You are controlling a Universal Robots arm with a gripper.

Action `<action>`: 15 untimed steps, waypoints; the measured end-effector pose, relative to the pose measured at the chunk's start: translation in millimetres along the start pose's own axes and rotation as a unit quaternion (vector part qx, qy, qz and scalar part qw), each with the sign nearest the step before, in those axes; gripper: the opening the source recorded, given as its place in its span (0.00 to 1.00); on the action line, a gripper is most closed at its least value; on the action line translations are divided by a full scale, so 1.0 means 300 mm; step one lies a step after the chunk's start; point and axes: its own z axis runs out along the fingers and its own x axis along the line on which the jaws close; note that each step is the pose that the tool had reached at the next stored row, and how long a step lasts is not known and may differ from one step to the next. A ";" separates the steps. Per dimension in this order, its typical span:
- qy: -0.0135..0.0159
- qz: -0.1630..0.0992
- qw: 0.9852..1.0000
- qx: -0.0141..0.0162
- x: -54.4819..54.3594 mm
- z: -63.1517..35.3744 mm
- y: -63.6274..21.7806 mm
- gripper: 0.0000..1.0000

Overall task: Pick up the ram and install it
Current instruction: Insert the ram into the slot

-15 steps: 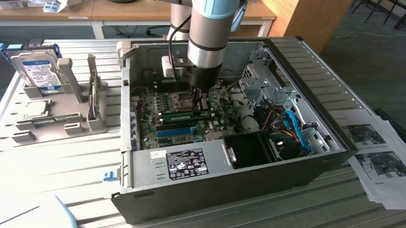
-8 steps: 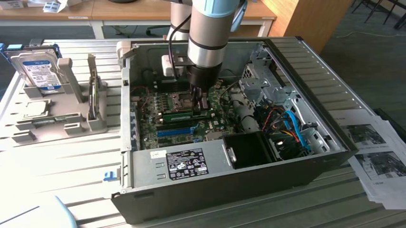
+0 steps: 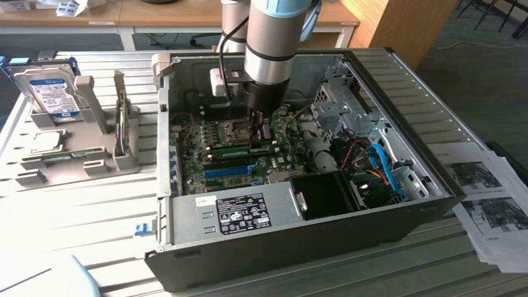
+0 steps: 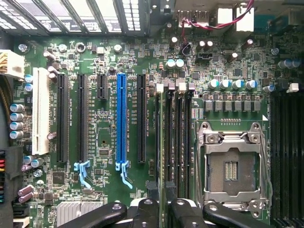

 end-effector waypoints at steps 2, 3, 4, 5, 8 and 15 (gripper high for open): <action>0.000 0.000 1.000 0.000 0.000 -0.005 0.000 0.18; 0.000 0.000 1.000 0.000 0.000 -0.008 0.000 0.18; 0.000 0.000 1.000 0.000 0.000 -0.010 0.000 0.18; 0.000 0.000 1.000 0.000 0.000 -0.012 0.000 0.18; 0.000 0.000 1.000 0.000 0.000 -0.020 0.000 0.18; 0.000 0.000 1.000 0.000 -0.001 -0.044 0.001 0.18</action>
